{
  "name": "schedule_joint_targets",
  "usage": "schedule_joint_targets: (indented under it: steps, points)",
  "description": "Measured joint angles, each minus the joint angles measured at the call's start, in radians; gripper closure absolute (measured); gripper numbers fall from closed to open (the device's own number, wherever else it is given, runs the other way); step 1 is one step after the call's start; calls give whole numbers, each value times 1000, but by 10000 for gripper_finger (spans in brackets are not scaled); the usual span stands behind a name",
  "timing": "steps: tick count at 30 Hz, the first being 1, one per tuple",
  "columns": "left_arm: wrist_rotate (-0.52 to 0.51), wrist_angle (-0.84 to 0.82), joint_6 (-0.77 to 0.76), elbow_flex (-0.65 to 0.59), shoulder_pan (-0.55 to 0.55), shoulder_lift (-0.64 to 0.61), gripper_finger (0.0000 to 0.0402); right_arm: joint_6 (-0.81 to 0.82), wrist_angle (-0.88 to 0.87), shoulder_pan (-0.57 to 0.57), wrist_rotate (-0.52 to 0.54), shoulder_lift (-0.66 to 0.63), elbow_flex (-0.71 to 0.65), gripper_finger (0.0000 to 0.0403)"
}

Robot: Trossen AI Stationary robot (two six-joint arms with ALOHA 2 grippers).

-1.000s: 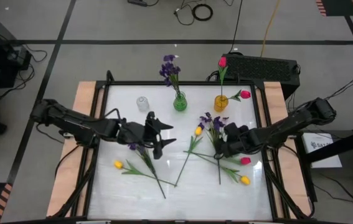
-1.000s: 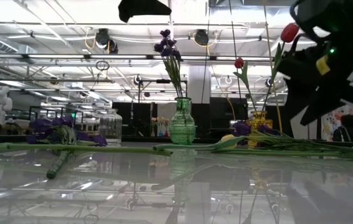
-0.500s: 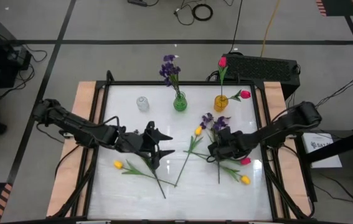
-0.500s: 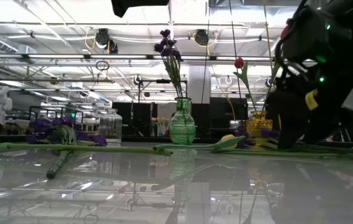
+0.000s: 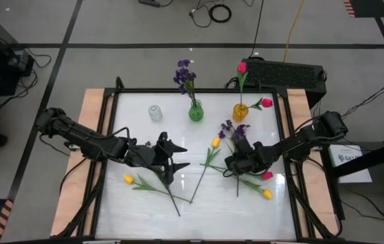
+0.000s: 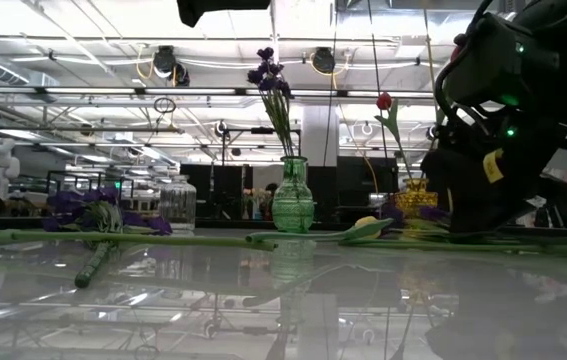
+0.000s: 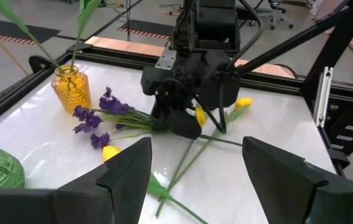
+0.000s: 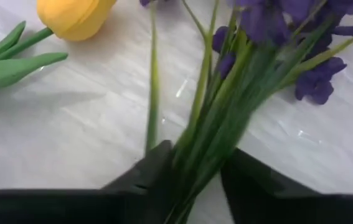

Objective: Sort flowers into vase by color
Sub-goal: Put the right purple flowers into the green vase

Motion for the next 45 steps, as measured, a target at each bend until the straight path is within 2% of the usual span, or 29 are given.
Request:
schedule_joint_targets:
  steps: [4,6,13,19,24,28,33,36,41,43,45]
  points:
    - [0,-3,0,0,0,0,146,-5,2,5,8,0,0,368]
    - [-1,-7,0,0,0,0,146,-9,3,16,20,0,0,391]
    - [-18,-15,-21,0,0,0,146,-46,-6,64,38,-45,36,394]
    - [-19,44,-44,0,-4,0,146,-136,-13,145,207,-197,101,399]
    - [-29,156,5,0,-18,0,146,-364,55,221,403,-363,159,400]
    - [-44,265,39,0,-22,16,146,-685,311,254,487,-478,165,399]
    - [-43,465,85,0,-8,124,146,-1116,746,257,481,-525,166,398]
    - [-3,645,88,0,23,201,136,-1292,956,247,372,-502,166,397]
    - [195,874,81,0,73,308,87,-1337,1092,235,181,-432,166,397]
    - [263,934,79,0,82,353,62,-1339,1120,235,150,-404,166,397]
    - [276,994,80,0,86,404,41,-1339,1129,235,141,-376,166,397]
